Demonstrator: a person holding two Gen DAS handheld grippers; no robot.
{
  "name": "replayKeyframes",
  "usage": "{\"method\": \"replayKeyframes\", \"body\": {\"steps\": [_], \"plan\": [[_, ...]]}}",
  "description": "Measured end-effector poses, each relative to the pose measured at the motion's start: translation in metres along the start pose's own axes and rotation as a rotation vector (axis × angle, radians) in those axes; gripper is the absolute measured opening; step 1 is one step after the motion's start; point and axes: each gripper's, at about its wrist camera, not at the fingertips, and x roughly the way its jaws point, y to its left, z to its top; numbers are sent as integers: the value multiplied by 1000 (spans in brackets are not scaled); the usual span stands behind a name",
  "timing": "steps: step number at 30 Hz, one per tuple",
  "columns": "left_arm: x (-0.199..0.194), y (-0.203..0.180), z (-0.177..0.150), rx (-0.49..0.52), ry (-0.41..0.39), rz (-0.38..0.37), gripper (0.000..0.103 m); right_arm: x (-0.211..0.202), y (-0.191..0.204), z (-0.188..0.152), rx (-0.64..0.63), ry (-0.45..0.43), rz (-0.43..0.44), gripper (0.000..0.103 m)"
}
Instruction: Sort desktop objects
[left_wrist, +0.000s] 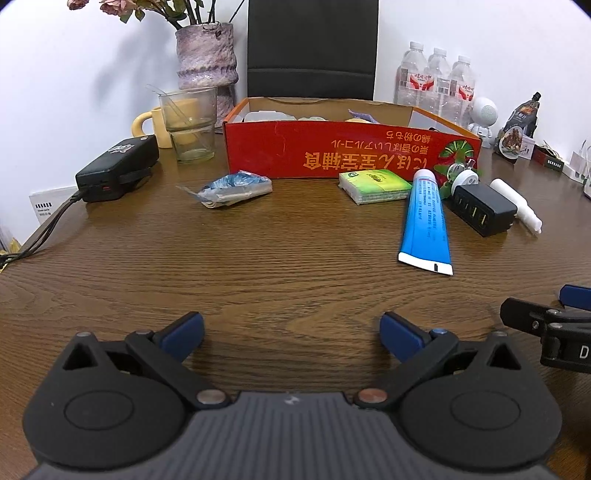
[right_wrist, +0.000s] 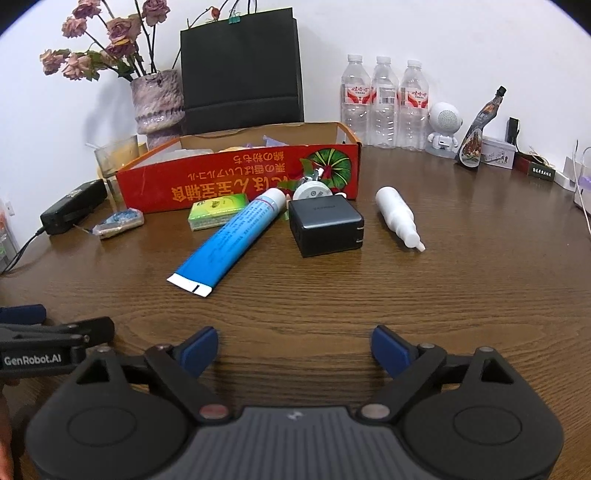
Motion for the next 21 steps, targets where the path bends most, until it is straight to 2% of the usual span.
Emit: {"method": "replayKeyframes", "body": {"steps": [14,21], "plan": [[0,0,0,-3,1,-2,103,4,8,1,-41,21,-14,99],[0,0,0,-1,1,-3,103,5,10,1,-50,28,-30,100]]}}
